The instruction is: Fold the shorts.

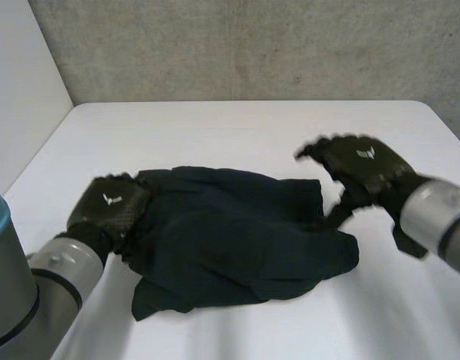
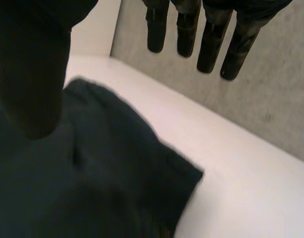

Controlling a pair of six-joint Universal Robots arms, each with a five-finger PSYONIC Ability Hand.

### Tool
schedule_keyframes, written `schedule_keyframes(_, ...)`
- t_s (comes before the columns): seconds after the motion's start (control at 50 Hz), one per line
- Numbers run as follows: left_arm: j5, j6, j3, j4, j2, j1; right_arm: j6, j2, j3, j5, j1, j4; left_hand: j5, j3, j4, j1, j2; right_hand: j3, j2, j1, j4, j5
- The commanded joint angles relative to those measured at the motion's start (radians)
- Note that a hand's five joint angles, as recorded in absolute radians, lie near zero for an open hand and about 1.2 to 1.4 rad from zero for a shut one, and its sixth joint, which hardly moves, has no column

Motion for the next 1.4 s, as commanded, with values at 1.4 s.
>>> schedule_keyframes(1.4,0.12,0.094,0.008,0.151,0.116,0.077,-0.107,0.434,0.025,0.224,0.164,-0.644,1.073,1.078,1.075,1.074,1.075,1.07,1.078,1.133,1.082,1.074)
